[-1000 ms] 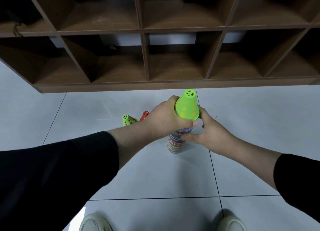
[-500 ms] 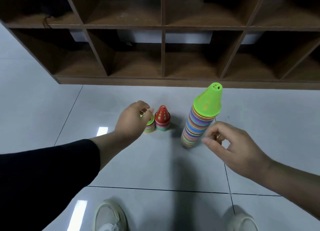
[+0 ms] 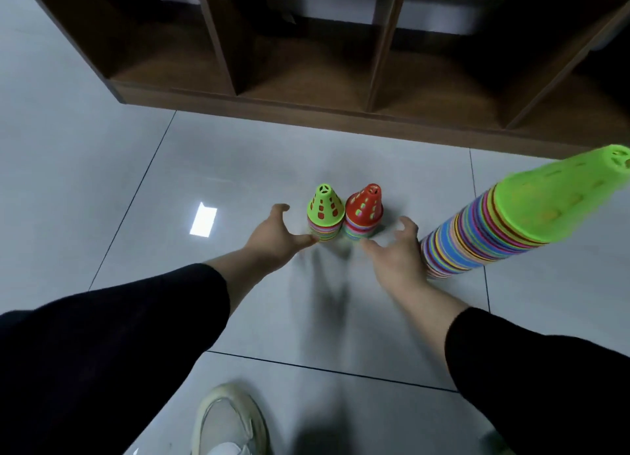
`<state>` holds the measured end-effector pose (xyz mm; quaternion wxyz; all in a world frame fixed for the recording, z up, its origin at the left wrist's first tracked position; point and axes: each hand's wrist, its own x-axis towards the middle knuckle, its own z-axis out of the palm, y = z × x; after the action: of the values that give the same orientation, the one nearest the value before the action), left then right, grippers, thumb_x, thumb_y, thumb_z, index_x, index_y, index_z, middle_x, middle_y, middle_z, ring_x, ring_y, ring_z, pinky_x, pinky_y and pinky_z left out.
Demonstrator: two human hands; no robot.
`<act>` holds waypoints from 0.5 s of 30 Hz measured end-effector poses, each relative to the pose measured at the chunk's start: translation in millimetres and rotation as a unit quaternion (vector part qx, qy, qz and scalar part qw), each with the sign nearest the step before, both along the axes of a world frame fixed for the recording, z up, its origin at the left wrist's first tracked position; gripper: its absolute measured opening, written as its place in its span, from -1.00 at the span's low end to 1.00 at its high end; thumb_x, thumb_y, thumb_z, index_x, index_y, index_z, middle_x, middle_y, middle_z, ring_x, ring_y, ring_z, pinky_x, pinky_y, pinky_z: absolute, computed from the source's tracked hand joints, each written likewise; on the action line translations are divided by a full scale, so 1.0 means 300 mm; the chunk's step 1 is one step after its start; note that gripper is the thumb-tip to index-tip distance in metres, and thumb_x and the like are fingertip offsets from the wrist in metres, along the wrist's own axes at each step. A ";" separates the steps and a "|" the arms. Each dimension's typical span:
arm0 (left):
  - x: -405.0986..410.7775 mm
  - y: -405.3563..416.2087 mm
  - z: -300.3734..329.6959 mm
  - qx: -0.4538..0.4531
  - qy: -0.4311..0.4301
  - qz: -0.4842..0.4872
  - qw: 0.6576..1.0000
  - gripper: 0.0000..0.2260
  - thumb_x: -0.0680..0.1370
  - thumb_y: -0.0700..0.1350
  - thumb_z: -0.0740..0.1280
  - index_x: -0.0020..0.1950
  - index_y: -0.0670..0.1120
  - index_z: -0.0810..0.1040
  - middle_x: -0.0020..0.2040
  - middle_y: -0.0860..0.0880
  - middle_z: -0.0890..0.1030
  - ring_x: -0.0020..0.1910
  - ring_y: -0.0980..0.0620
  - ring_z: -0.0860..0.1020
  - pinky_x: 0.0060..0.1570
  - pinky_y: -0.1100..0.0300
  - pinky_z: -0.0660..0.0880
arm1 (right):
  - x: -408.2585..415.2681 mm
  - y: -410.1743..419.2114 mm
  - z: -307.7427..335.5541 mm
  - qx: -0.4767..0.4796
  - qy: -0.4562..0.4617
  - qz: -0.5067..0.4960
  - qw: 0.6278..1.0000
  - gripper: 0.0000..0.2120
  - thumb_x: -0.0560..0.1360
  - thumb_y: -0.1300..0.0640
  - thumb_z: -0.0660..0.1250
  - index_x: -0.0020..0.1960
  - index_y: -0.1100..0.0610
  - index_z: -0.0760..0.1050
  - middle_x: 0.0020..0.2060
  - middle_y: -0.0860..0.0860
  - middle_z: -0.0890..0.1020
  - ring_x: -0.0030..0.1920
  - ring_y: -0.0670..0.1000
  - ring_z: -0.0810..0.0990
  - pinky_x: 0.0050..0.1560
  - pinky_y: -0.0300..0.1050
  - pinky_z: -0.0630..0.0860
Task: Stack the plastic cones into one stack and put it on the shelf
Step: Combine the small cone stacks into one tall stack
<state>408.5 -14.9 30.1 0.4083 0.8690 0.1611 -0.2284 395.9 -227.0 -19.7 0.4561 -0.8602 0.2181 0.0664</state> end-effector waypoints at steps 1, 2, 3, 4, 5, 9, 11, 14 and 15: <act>0.011 -0.001 -0.026 -0.014 0.007 0.001 1.000 -0.18 0.42 0.15 0.53 0.55 0.02 0.16 0.23 -0.15 0.51 0.17 -0.15 0.54 0.19 -0.04 0.52 | 0.025 0.009 -0.030 0.002 0.007 -0.022 1.000 -0.09 0.31 -0.07 0.54 0.50 0.14 0.16 0.33 0.20 0.47 0.30 0.20 0.48 0.28 0.11 0.44; 0.024 -0.004 -0.053 -0.032 0.014 0.001 0.999 -0.15 0.41 0.14 0.54 0.55 0.04 0.14 0.27 -0.16 0.50 0.20 -0.15 0.53 0.20 -0.03 0.51 | 0.044 0.020 -0.056 0.000 0.015 -0.033 0.999 -0.06 0.30 -0.07 0.55 0.51 0.13 0.15 0.34 0.20 0.47 0.31 0.20 0.49 0.29 0.10 0.44; 0.037 -0.007 -0.079 -0.054 0.021 0.002 0.998 -0.12 0.39 0.13 0.56 0.56 0.06 0.12 0.33 -0.17 0.47 0.23 -0.14 0.51 0.22 -0.02 0.50 | 0.060 0.034 -0.086 0.002 0.025 -0.038 0.999 -0.02 0.27 -0.08 0.56 0.52 0.10 0.13 0.34 0.19 0.48 0.31 0.18 0.50 0.28 0.10 0.46; 0.051 -0.012 -0.102 -0.075 0.026 0.002 0.997 -0.09 0.38 0.13 0.57 0.57 0.07 0.10 0.36 -0.17 0.44 0.25 -0.13 0.50 0.22 -0.01 0.50 | 0.075 0.050 -0.111 0.015 0.031 -0.044 0.998 0.02 0.22 -0.08 0.57 0.52 0.08 0.11 0.34 0.18 0.49 0.30 0.17 0.51 0.27 0.10 0.47; 0.066 -0.019 -0.124 -0.090 0.027 -0.002 0.996 -0.07 0.37 0.12 0.58 0.57 0.07 0.09 0.39 -0.16 0.42 0.28 -0.12 0.49 0.23 0.00 0.49 | 0.089 0.065 -0.137 0.035 0.029 -0.053 0.998 0.06 0.17 -0.09 0.57 0.52 0.04 0.10 0.33 0.15 0.50 0.29 0.15 0.52 0.27 0.10 0.48; 0.116 -0.056 -0.198 -0.109 -0.015 -0.022 0.994 -0.03 0.31 0.03 0.63 0.56 0.03 0.11 0.40 -0.09 0.41 0.36 -0.06 0.44 0.30 -0.03 0.47 | 0.140 0.086 -0.228 0.086 -0.004 -0.078 0.993 0.03 0.03 -0.12 0.56 0.40 -0.16 0.16 0.22 0.07 0.54 0.20 0.09 0.57 0.22 0.12 0.54; 0.134 -0.073 -0.233 -0.131 -0.045 -0.019 0.990 -0.06 0.23 0.04 0.63 0.49 0.05 0.20 0.31 0.01 0.50 0.28 0.02 0.51 0.27 -0.05 0.50 | 0.155 0.101 -0.212 0.098 -0.026 -0.087 0.991 -0.02 0.05 -0.02 0.62 0.37 -0.17 0.20 0.19 0.03 0.55 0.15 0.04 0.59 0.20 0.01 0.55; 0.155 -0.095 -0.284 -0.147 -0.069 -0.010 0.987 -0.17 0.20 0.07 0.61 0.36 0.18 0.27 0.20 0.11 0.57 0.19 0.10 0.56 0.20 0.00 0.53 | 0.170 0.109 -0.213 0.112 -0.043 -0.106 0.987 -0.10 0.17 0.23 0.65 0.39 -0.01 0.27 0.14 0.00 0.57 0.06 -0.02 0.59 0.11 -0.13 0.54; 0.160 -0.100 -0.295 -0.147 -0.077 -0.004 0.986 -0.21 0.21 0.06 0.62 0.33 0.21 0.28 0.18 0.13 0.58 0.16 0.14 0.57 0.16 0.06 0.54 | 0.171 0.107 -0.220 0.113 -0.050 -0.110 0.986 -0.13 0.20 0.27 0.64 0.38 0.03 0.29 0.12 0.00 0.58 0.05 -0.02 0.59 0.11 -0.12 0.55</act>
<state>456.4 -44.9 -58.5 0.5418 0.8153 0.0904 -0.1831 447.1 -194.8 -85.7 0.5655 -0.7759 0.2796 -0.0032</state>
